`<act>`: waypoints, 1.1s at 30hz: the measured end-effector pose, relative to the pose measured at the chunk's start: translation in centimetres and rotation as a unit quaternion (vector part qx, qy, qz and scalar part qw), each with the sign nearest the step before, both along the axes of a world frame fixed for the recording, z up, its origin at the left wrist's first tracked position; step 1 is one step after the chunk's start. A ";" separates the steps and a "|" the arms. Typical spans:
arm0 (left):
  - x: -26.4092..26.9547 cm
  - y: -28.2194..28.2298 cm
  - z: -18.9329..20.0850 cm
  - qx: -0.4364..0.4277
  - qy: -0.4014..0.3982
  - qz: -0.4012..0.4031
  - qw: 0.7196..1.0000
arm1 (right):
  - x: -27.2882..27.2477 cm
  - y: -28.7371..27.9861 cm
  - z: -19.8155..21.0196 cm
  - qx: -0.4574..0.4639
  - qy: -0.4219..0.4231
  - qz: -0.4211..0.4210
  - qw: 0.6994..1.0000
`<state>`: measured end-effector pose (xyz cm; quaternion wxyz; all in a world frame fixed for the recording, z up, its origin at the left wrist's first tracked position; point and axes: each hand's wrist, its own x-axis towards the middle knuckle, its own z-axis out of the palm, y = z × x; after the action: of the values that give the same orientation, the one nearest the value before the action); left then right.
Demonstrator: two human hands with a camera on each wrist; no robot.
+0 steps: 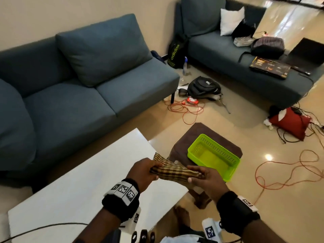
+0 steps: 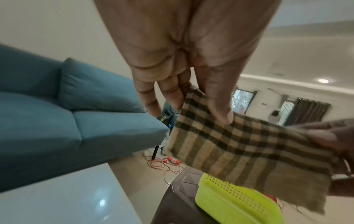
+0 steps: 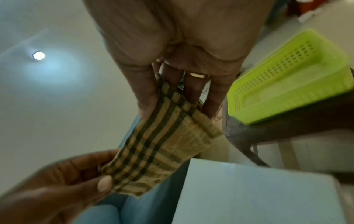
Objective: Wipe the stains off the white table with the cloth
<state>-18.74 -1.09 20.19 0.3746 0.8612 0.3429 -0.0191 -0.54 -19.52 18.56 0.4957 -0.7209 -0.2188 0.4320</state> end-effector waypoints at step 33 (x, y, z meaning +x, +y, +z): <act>30.2 0.1 -6.8 -0.201 -0.008 0.011 0.979 | 19.4 -5.8 -6.7 -0.022 0.107 -0.287 0.952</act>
<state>11.48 -0.97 13.37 0.5431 0.7646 0.3384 -0.0763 18.89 -25.32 11.88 0.6034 -0.7136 0.0615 0.3507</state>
